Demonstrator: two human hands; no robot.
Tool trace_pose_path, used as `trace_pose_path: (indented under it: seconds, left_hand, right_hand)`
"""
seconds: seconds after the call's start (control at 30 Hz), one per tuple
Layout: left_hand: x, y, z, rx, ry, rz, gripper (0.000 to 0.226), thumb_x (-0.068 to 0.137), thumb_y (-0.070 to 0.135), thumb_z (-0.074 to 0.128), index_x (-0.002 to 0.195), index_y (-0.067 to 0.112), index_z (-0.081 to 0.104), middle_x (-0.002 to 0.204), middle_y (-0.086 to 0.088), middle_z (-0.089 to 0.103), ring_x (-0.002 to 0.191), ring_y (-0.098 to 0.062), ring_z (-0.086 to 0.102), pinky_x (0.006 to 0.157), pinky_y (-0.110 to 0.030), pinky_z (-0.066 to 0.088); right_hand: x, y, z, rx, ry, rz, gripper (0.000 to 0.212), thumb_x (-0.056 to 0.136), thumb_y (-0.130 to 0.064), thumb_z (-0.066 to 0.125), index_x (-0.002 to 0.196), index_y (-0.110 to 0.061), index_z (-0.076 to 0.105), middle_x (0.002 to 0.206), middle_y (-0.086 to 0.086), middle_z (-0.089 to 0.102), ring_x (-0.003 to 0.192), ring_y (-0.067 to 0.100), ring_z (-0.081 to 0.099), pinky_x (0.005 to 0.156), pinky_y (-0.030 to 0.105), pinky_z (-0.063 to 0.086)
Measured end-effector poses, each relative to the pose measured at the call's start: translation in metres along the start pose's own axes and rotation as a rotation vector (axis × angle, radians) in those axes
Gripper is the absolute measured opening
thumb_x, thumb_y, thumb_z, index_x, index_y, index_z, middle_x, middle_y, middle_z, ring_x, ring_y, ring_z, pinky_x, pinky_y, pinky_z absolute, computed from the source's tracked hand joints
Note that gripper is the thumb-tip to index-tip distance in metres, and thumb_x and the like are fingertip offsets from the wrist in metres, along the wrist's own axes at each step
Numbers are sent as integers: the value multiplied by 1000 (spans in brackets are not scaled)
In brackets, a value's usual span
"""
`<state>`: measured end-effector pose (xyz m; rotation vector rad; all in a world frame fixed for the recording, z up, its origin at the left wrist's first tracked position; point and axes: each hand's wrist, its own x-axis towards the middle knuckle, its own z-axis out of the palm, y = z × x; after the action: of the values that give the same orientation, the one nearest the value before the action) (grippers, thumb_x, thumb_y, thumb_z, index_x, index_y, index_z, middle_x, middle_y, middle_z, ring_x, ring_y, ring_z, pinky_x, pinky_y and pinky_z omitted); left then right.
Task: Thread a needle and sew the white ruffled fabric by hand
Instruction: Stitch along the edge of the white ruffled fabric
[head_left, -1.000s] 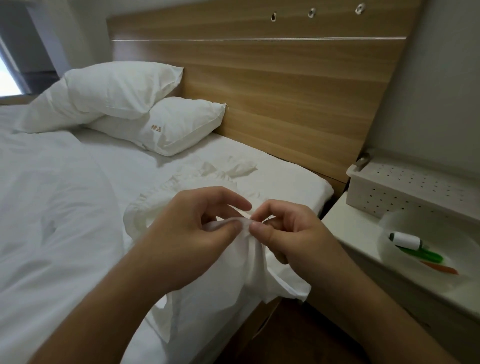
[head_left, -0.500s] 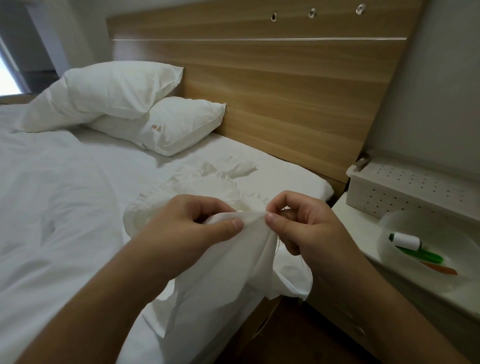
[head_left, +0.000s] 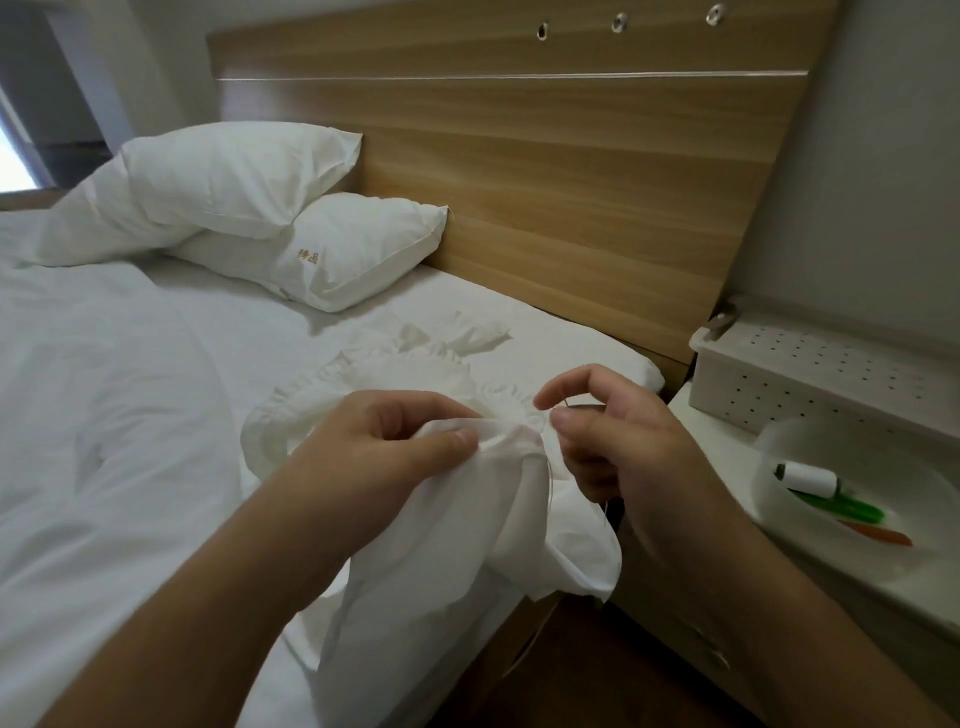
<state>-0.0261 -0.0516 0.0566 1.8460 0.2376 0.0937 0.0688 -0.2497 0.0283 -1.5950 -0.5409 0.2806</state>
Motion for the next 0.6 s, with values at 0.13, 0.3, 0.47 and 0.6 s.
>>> trace_pose_path:
  seconds: [0.13,0.3,0.47,0.6]
  left_hand:
    - [0,1,0,9,23,30,18,96,22,73,92,35,85,96,7,82,98,-16,77,93,-44,63]
    - [-2,3,0,-12,14,50,21,98,17,71,93,31,86,96,3,82,95,-15,78,87,-37,62]
    - [-2,4,-1,-60,-2,39,23,98,11,68,95,24,87,95,-5,83,92,-22,80,85,-38,64]
    - [-3,3,-2,-65,-10,41,22,98,11,68,96,23,87,96,-7,83,93,-23,81,87,-41,65]
  right_hand:
    - [-4,-10,0,31,22,-36,14,104,-3,50,98,-5,62,60,0,46,52,13,36,46,25,31]
    - [-11,-13,7,-22,7,-153,17,97,-1,62,83,-4,70,55,0,52,52,9,42,50,20,36]
    - [-12,-9,13,-147,-6,-167,18,94,-8,68,78,-13,74,57,8,56,51,11,42,50,25,35]
    - [-12,-9,14,-199,7,-181,16,93,-9,69,78,-12,73,61,18,58,50,9,42,48,24,36]
